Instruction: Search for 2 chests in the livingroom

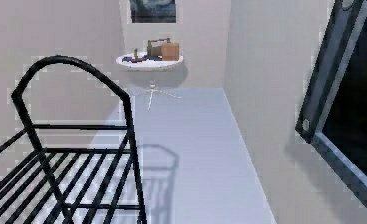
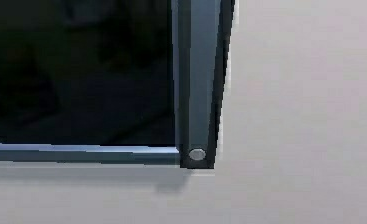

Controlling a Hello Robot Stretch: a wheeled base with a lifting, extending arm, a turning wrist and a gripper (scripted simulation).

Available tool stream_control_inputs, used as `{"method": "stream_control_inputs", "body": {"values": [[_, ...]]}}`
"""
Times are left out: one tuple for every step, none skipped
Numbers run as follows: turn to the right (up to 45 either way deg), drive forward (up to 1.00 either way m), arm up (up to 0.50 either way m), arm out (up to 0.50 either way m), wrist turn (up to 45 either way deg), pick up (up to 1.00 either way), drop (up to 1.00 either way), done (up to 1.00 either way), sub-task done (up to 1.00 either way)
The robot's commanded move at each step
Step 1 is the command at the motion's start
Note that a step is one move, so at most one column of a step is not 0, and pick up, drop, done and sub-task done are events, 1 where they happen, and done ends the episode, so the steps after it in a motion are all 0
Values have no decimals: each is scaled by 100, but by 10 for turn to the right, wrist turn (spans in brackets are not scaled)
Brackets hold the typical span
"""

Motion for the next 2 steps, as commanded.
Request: {"method": "stream_control_inputs", "body": {"values": [[0, 75, 0, 0, 0, 0, 0, 0, 0], [30, 0, 0, 0, 0, 0, 0, 0, 0]]}}
